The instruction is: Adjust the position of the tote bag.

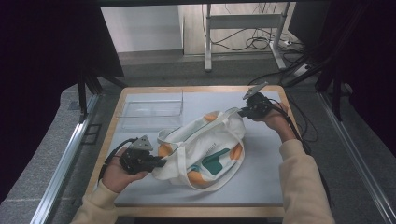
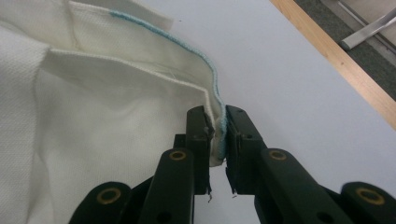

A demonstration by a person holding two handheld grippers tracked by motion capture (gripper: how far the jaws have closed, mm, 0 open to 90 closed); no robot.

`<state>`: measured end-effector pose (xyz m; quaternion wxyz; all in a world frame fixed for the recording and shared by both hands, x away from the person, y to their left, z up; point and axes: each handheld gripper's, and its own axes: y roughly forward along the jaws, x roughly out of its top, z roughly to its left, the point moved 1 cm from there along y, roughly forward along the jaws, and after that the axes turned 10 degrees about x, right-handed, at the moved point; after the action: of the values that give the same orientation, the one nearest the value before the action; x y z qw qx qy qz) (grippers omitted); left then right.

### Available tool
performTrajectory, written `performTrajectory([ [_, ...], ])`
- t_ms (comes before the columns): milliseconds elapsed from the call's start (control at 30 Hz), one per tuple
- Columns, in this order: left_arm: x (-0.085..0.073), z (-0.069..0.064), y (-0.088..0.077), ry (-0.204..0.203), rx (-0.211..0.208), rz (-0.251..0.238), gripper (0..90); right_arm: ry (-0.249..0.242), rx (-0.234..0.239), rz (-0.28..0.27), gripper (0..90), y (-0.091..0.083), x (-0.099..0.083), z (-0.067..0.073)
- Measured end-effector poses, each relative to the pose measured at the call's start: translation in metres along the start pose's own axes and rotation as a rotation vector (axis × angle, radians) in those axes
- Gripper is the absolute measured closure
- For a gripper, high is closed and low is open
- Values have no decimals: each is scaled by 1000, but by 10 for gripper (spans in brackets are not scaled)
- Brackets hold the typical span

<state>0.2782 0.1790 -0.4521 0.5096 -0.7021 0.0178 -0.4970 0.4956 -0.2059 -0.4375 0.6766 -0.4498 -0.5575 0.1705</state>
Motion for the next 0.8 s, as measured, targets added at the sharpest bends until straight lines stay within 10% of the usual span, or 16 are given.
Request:
performTrajectory([
  [800, 12, 12, -24, 27, 32, -43, 861, -31, -66, -78, 803, -44, 5, 16],
])
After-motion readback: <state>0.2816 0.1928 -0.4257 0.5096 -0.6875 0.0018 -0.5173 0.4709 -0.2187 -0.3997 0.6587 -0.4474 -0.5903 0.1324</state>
